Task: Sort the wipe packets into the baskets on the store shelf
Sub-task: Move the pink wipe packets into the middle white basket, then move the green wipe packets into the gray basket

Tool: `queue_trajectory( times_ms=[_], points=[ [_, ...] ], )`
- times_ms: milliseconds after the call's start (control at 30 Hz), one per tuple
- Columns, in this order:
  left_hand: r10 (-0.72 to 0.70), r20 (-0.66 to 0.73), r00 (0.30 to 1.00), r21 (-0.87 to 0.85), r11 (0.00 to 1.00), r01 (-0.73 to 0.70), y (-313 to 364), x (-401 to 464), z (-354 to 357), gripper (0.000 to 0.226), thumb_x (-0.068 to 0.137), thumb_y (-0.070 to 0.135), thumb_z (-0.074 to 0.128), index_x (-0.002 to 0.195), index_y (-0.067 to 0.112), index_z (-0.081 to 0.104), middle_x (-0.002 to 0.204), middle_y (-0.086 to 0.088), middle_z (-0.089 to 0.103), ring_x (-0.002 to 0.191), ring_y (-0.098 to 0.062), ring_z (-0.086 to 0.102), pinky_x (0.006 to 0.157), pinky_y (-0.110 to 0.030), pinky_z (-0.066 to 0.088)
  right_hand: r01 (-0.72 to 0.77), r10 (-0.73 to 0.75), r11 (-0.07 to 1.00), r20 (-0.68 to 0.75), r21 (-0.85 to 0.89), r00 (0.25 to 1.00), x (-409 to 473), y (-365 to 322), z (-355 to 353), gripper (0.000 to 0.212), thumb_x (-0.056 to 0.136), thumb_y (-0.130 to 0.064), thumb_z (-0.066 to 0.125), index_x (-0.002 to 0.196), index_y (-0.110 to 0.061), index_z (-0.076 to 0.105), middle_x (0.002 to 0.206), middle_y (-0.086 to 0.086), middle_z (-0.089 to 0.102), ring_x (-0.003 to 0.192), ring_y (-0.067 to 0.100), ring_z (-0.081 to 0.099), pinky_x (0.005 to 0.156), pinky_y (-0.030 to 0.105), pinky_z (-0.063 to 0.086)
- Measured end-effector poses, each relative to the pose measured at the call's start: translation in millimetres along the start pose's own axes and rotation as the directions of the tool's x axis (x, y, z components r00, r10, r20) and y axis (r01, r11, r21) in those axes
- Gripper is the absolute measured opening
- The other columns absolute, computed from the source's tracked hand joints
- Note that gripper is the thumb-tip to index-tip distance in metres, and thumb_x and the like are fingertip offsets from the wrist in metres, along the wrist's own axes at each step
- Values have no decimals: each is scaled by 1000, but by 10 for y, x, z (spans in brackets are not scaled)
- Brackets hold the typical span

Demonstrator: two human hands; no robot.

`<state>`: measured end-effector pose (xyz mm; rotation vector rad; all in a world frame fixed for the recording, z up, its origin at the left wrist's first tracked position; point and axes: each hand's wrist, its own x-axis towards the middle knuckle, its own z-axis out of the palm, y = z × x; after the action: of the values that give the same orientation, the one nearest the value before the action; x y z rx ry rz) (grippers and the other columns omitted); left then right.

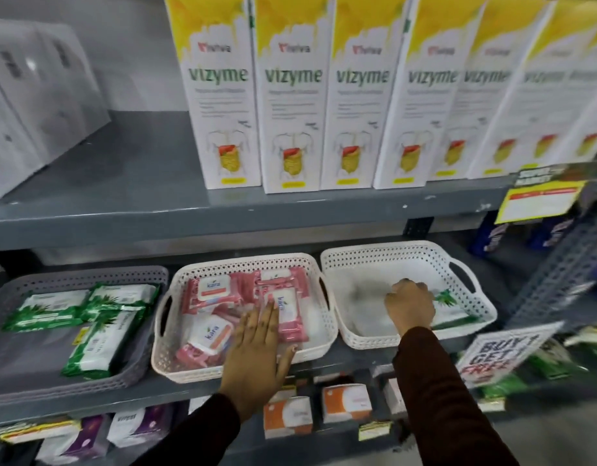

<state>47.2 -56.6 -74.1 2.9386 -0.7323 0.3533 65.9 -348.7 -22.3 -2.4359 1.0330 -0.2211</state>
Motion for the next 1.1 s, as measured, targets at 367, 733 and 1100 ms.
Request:
queue_trajectory(
  times_ms=[367,733,1100],
  points=[
    [34,34,999,-29,999,-33,577,315,167,74,97,60,4,152,12,-3,160,-7,-6,146,-23,-16,119,-41,-9,-91,158,953,216,-288,964,438,300,-51,82,85,-68,49,140,-6,46,151,29,35,140,43,31,110,49,33],
    [-2,48,999,7,1000,2,202,51,37,74,97,61,12,153,12,4,160,-6,7,147,-26,3,118,-38,-14,91,-44,987,332,-129,942,236,259,-107,63,63,-30,84,116,-9,59,110,10,67,101,30,63,90,41,54],
    [-406,-49,912,-47,913,404,-1556,-871,-489,79,94,61,12,153,10,3,162,-8,1,149,-24,-7,122,-40,2,421,-464,838,48,348,884,-833,-1527,205,69,61,-47,85,114,-18,53,103,10,74,95,35,70,70,32,45]
  ],
)
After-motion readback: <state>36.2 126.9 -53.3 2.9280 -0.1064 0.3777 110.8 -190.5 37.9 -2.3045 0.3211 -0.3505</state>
